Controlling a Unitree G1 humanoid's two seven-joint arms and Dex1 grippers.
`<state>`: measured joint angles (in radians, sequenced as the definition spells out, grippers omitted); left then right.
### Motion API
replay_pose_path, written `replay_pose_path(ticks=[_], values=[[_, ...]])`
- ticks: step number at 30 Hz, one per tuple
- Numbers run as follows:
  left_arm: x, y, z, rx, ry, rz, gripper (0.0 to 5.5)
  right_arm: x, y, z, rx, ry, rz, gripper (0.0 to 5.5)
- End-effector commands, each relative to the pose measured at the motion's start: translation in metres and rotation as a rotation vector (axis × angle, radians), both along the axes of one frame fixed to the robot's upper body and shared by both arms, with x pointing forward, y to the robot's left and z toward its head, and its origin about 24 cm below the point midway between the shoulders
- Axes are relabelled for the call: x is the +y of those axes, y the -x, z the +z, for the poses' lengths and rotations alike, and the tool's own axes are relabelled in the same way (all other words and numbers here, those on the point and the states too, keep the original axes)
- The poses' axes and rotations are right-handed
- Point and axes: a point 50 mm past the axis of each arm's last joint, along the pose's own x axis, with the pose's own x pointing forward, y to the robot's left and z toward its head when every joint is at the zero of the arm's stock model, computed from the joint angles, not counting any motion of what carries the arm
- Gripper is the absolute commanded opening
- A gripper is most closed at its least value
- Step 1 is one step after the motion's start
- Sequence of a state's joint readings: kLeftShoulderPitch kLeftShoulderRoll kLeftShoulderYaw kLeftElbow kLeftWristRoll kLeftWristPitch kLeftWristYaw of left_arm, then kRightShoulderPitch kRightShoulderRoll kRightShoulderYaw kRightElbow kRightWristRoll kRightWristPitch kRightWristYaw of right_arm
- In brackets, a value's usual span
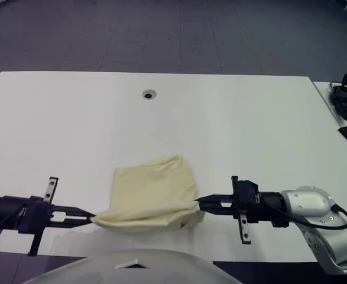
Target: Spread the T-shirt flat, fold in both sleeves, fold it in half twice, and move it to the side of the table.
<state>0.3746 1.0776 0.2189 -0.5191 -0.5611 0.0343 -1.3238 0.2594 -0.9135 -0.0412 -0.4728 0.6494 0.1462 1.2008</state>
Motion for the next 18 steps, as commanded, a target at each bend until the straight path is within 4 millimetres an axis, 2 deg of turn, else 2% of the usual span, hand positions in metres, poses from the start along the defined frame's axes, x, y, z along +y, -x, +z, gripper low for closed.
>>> replay_pose_path(ticks=[1,9,18], values=[[0.003,-0.031,-0.001,-0.029,0.028,0.076,0.00,-0.001,-0.025,0.001,-0.053,0.012,-0.046,0.04],[0.000,-0.069,-0.010,-0.046,0.079,0.163,0.00,0.001,-0.066,-0.002,-0.091,0.029,-0.097,0.04],[-0.007,-0.092,-0.027,-0.029,0.104,0.212,0.00,0.004,-0.090,-0.022,-0.085,0.050,-0.152,0.04]])
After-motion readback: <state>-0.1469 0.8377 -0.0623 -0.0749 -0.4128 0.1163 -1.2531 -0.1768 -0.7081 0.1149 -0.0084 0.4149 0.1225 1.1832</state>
